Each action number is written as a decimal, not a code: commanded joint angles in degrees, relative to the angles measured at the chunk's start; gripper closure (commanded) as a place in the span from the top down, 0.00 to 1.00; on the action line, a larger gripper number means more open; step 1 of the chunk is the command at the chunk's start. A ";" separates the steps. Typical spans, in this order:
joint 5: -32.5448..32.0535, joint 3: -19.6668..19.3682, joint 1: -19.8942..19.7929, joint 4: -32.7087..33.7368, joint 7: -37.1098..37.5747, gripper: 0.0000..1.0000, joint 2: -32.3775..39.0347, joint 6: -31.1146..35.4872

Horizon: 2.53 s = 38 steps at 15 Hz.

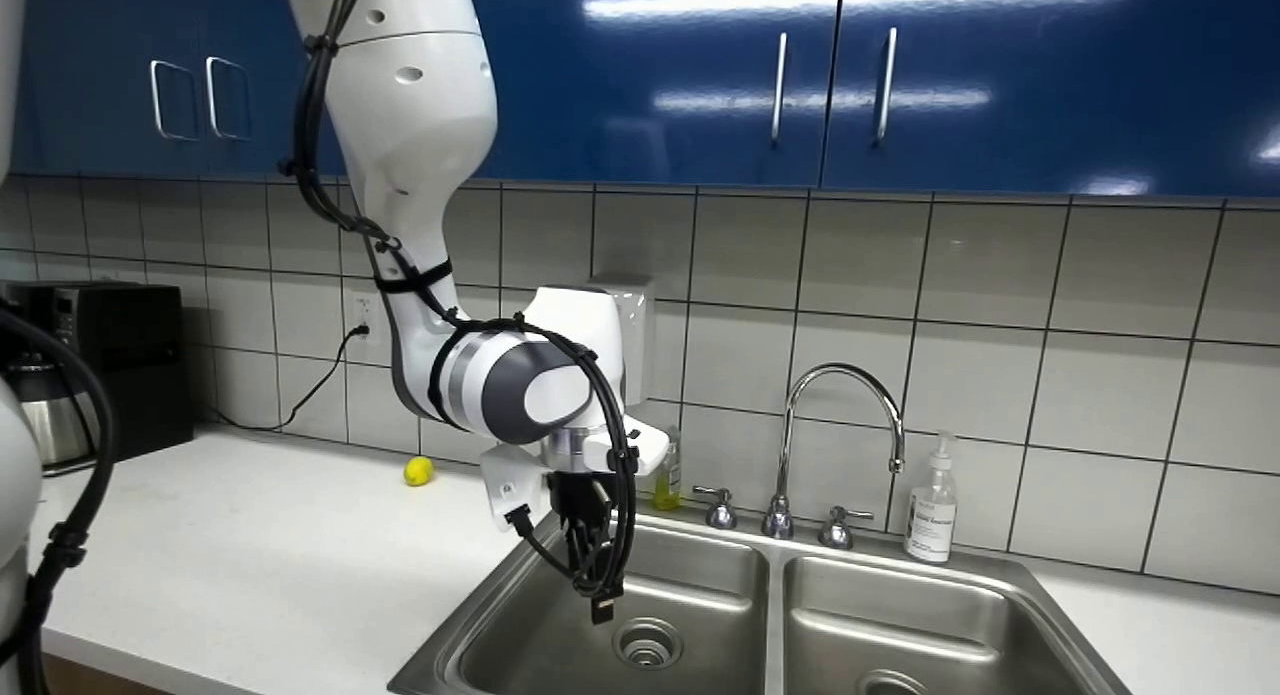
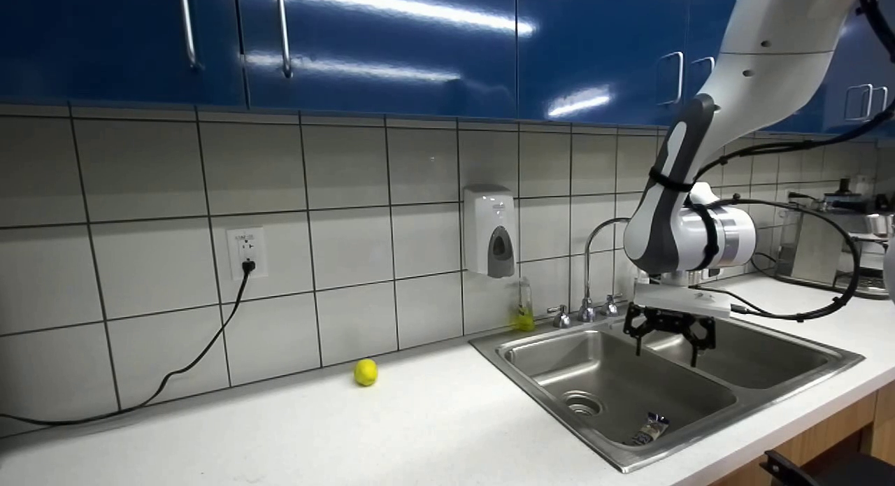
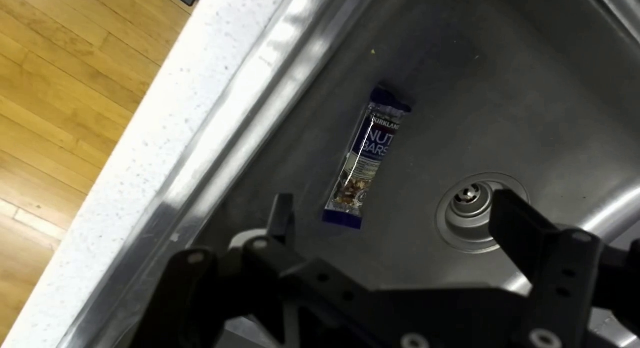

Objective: Take the snack out of the sink on the left and put it on the left side of the countertop.

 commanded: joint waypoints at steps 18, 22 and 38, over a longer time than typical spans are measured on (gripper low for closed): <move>6.44 -2.50 6.04 10.38 -0.28 1.00 13.30 1.10; 8.79 -2.38 5.67 13.49 -0.90 1.00 17.92 1.13; 16.15 -0.36 1.23 25.97 -1.92 1.00 35.20 0.91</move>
